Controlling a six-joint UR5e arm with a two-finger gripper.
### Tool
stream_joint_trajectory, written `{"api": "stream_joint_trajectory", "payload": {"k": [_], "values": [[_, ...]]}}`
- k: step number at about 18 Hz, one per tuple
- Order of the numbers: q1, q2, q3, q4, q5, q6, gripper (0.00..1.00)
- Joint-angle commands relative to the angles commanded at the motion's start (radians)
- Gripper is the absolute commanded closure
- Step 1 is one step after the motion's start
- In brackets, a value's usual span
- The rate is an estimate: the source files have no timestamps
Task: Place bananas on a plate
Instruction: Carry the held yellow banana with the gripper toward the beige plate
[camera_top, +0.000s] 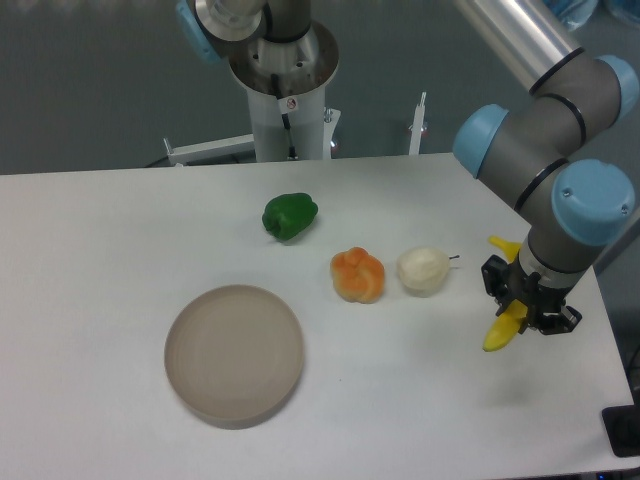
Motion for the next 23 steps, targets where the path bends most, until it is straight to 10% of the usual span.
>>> {"api": "stream_joint_trajectory", "payload": {"k": [11, 23], "values": [[-0.012, 0.011, -0.012, -0.009, -0.003, -0.012, 0.76], [-0.279, 0.017, -0.064, -0.037, -0.008, -0.217, 0.77]]}}
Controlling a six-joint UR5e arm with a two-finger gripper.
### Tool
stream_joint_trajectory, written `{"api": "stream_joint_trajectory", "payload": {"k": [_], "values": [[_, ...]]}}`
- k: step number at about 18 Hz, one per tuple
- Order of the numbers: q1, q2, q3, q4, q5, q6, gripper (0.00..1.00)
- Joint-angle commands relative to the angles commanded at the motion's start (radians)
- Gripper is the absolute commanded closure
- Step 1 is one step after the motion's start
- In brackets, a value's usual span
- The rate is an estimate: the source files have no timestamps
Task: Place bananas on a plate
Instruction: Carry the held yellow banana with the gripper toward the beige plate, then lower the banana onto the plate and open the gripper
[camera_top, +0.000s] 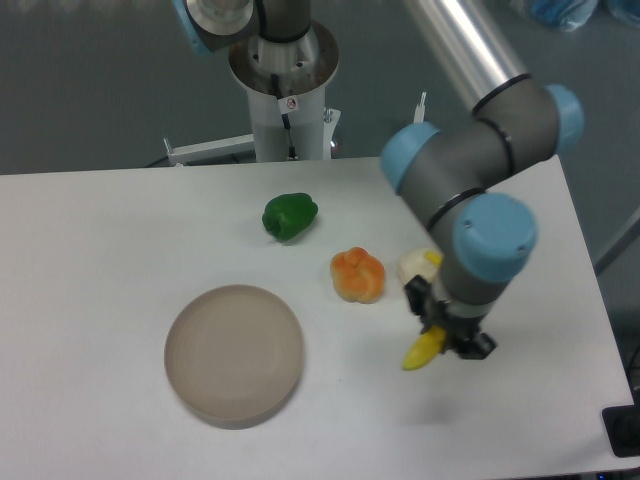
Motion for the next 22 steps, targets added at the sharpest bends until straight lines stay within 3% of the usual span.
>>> {"api": "stream_joint_trajectory", "payload": {"k": [4, 6, 11, 15, 20, 22], "values": [[-0.109, -0.009, -0.008, 0.002, -0.011, -0.134, 0.75], [-0.137, -0.026, -0.008, 0.002, -0.069, -0.186, 0.73], [-0.157, -0.075, -0.008, 0.003, -0.155, -0.296, 0.73], [-0.157, -0.077, -0.014, 0.002, -0.184, -0.321, 0.73], [-0.158, -0.069, -0.081, 0.011, -0.193, -0.338, 0.72], [-0.16, -0.074, -0.083, 0.014, -0.193, -0.37, 0.64]]}}
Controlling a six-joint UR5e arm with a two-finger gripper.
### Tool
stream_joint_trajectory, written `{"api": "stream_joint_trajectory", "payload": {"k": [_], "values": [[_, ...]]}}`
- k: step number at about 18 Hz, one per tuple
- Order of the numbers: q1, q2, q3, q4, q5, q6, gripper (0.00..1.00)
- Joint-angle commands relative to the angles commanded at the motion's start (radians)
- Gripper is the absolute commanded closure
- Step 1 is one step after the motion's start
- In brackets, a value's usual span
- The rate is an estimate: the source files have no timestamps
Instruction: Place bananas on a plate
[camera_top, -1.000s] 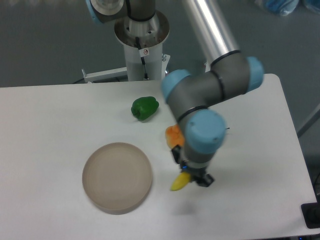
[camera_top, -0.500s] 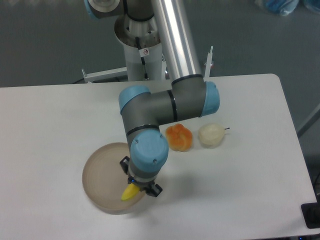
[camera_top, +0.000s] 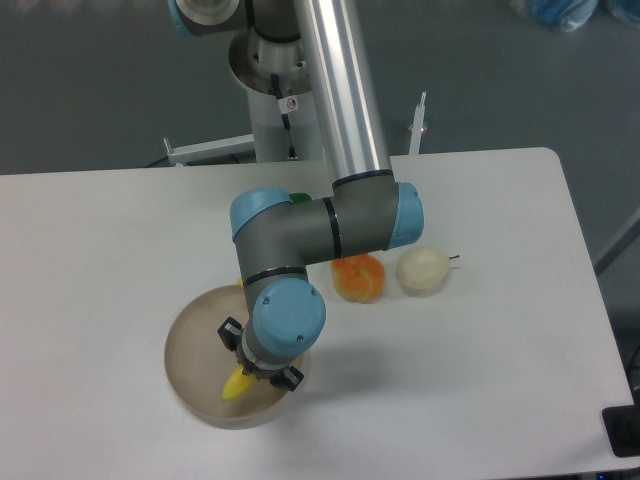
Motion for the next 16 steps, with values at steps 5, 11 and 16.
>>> {"api": "stream_joint_trajectory", "payload": {"k": [5, 11, 16], "values": [[0.0, -0.005, 0.0, 0.002, 0.003, -0.011, 0.0], [0.006, 0.026, 0.012, 0.132, 0.029, 0.003, 0.0], [0.079, 0.075, -0.009, 0.17, 0.245, 0.062, 0.0]]}}
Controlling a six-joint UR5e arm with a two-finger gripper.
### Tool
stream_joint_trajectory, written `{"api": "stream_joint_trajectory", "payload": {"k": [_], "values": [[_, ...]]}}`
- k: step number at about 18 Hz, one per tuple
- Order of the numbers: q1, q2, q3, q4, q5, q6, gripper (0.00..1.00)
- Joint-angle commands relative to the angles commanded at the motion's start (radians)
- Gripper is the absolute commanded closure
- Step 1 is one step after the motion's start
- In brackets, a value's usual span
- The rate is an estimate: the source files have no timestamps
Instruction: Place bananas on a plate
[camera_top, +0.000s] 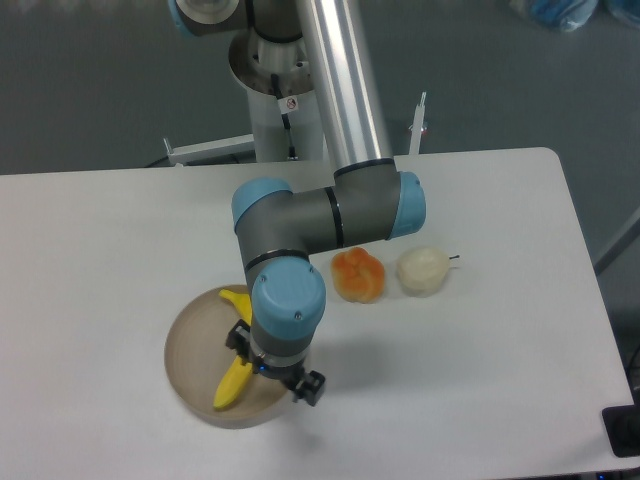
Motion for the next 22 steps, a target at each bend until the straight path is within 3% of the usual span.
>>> {"api": "stream_joint_trajectory", "payload": {"k": [4, 9, 14, 22], "values": [[0.135, 0.043, -0.026, -0.008, -0.001, 0.172, 0.0], [0.246, 0.055, -0.025, -0.047, -0.002, 0.446, 0.0], [0.351, 0.045, -0.02, -0.052, -0.006, 0.646, 0.0], [0.387, 0.031, -0.012, -0.051, -0.044, 0.669, 0.0]]}}
